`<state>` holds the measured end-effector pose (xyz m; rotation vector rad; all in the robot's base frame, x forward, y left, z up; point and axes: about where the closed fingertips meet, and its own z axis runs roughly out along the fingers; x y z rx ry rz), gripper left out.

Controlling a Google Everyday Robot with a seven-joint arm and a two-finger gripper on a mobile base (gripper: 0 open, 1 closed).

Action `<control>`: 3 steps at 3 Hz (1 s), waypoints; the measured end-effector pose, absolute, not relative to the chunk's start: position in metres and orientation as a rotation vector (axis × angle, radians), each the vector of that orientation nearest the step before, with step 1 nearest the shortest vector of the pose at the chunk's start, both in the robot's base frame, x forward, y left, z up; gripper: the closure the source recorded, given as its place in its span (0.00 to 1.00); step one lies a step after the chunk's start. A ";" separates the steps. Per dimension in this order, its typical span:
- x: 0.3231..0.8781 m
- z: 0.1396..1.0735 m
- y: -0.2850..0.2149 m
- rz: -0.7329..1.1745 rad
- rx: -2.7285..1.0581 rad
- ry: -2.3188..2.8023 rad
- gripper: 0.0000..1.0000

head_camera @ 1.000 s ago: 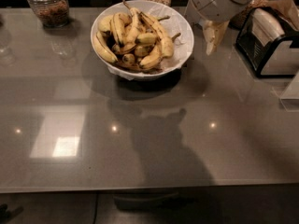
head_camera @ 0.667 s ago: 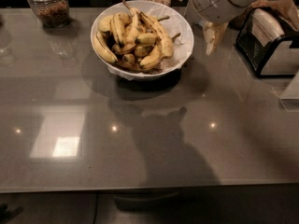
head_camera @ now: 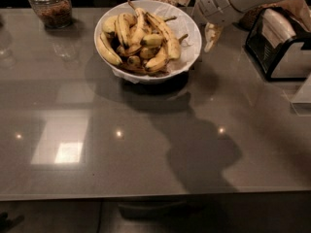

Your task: Pick banana from white bowl

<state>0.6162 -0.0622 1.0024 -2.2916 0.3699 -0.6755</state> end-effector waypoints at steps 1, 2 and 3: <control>0.643 0.981 -0.058 -0.609 -2.325 0.269 0.17; 0.661 0.959 -0.052 -0.538 -2.362 0.202 0.31; 0.672 0.945 -0.048 -0.489 -2.387 0.164 0.32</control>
Offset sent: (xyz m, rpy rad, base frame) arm 0.0667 0.0112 -0.0666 -0.0772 0.1074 0.2311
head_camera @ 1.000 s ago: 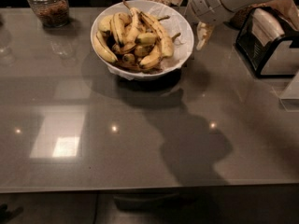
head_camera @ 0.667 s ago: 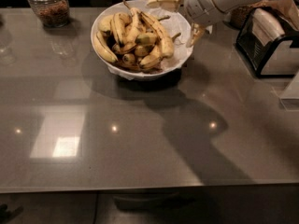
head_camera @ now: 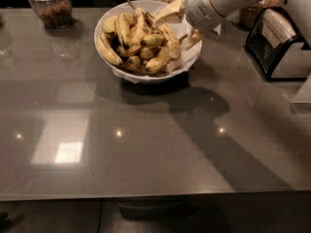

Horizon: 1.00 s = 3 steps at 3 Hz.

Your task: Pick banana from white bowl

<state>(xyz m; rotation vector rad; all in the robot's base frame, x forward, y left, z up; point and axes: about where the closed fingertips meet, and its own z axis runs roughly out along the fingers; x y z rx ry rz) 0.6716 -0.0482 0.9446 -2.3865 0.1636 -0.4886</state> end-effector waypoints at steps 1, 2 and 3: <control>0.677 0.933 -0.047 -0.451 -2.406 0.147 0.32; 0.681 0.922 -0.048 -0.424 -2.424 0.145 0.35; 0.683 0.915 -0.051 -0.410 -2.439 0.149 0.53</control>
Offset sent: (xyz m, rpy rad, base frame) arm 0.0137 -0.0058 -0.0291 -0.0405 0.0641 0.0306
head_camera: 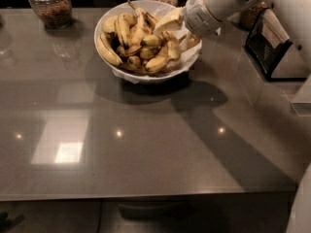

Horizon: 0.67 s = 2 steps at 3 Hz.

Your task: Pick banana from white bowl

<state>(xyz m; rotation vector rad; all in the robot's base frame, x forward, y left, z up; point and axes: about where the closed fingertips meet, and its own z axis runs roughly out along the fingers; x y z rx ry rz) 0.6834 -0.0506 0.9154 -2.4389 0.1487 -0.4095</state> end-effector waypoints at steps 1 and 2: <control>0.683 0.916 -0.051 -0.410 -2.439 0.149 0.76; 0.682 0.918 -0.053 -0.417 -2.440 0.150 0.98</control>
Offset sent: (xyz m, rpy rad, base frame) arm -0.0056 -0.0122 0.0144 -0.0092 -0.0253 -0.0165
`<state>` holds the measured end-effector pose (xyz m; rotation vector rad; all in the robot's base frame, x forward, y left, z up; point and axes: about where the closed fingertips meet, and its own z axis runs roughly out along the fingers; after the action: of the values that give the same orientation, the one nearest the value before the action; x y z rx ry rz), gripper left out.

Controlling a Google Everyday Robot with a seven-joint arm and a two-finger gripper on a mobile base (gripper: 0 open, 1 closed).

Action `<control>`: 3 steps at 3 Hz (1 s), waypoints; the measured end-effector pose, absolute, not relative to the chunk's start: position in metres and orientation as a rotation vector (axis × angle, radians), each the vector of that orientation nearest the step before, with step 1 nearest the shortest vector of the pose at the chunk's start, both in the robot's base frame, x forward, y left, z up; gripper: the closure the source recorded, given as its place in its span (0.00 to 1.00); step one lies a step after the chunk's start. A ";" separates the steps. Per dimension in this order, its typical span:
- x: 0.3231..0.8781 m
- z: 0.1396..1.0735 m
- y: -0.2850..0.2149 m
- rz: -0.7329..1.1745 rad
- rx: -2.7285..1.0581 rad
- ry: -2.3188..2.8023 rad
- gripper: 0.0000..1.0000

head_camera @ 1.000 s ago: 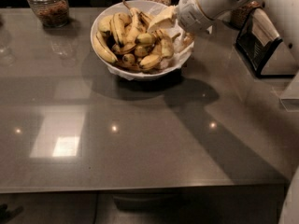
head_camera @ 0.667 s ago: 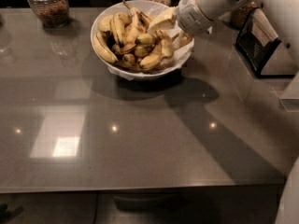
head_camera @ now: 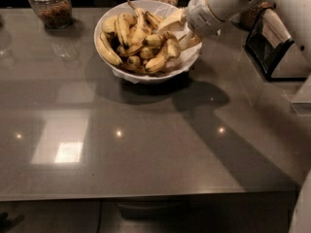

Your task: Pick banana from white bowl

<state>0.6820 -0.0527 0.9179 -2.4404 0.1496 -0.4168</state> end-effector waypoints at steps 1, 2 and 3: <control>0.676 0.928 -0.063 -0.445 -2.439 0.173 1.00; 0.666 0.940 -0.075 -0.473 -2.422 0.213 1.00; 0.651 0.954 -0.087 -0.497 -2.387 0.267 1.00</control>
Offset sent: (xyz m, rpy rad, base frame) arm -0.0295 -0.0430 0.0414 0.0296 -0.0493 -0.1102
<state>0.6506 -0.0874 0.9544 -2.3870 0.2671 -0.4973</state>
